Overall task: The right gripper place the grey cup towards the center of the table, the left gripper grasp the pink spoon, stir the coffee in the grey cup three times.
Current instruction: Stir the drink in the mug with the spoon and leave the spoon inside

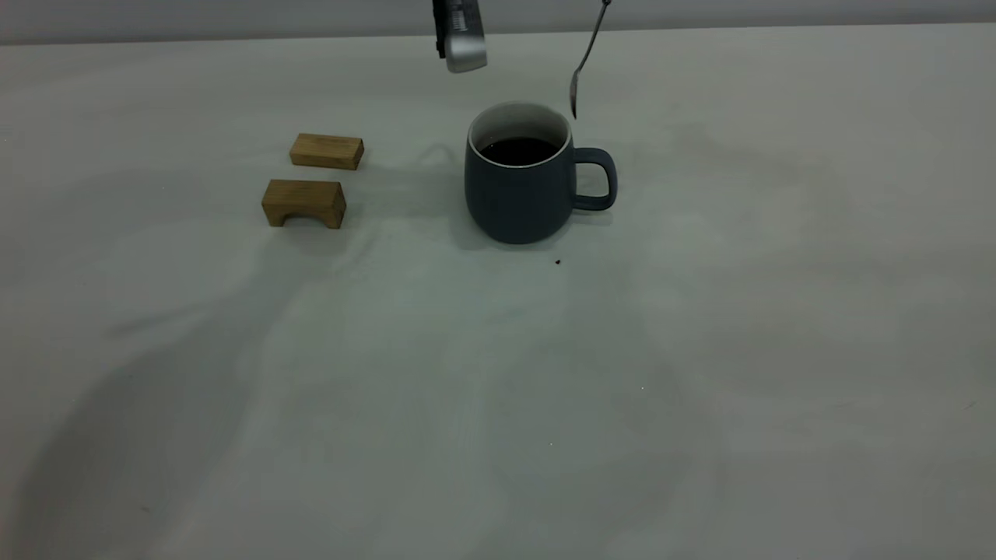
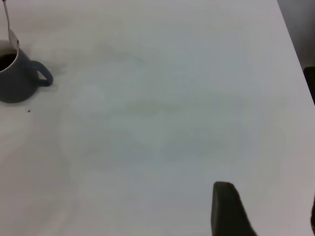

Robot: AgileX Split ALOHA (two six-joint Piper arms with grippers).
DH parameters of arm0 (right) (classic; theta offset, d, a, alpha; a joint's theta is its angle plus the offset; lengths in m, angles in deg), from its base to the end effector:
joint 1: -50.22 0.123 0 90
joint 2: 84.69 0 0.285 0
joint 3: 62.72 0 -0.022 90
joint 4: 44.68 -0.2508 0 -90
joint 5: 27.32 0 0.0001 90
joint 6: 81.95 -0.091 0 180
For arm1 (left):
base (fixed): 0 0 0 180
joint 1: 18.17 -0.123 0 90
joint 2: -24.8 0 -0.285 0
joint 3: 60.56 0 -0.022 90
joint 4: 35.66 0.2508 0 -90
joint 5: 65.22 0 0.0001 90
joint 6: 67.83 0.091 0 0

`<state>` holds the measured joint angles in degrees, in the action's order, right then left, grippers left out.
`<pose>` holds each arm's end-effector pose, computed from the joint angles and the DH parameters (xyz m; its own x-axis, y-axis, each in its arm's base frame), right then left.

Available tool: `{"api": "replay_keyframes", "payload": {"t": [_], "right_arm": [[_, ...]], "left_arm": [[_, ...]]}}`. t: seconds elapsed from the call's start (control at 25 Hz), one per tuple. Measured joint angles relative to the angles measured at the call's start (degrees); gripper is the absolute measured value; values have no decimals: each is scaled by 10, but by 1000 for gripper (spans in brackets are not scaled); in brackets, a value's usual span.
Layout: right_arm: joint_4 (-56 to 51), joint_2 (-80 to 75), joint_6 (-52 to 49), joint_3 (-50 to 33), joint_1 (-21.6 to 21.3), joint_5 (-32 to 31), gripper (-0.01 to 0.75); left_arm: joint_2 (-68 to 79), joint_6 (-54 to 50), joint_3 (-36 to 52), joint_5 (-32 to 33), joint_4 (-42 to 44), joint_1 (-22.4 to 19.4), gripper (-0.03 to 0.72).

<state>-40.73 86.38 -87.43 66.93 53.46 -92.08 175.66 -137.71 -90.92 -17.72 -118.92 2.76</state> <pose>-0.0016 -0.0058 0.2634 -0.5572 0.0346 -0.8296 0.0321 0.9993 0.0201 0.4666 -0.2499 0.1155 0.1032 -0.4045 0.9087 -0.9650 -0.2622 -0.0071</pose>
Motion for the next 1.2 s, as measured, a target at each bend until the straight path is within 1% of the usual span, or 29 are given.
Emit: {"api": "replay_keyframes", "payload": {"t": [0.2, 0.32, 0.64, 0.76, 0.92, 1.04, 1.2], "right_arm": [[0, 0, 0, 0, 0, 0, 438], [0, 0, 0, 0, 0, 0, 438], [0, 0, 0, 0, 0, 0, 438], [0, 0, 0, 0, 0, 0, 438], [0, 0, 0, 0, 0, 0, 438], [0, 0, 0, 0, 0, 0, 438], [0, 0, 0, 0, 0, 0, 438]], "left_arm": [[0, -19, 0, 20, 24, -20, 149], [5, -23, 0, 21, 30, -31, 149], [73, -9, -2, 12, 9, -25, 149], [76, -11, -2, 15, 31, -29, 149], [76, -21, -2, 15, 60, -45, 149], [76, -8, -2, -12, 47, -51, 149], [79, 47, -2, -38, -3, -45, 149]]}}
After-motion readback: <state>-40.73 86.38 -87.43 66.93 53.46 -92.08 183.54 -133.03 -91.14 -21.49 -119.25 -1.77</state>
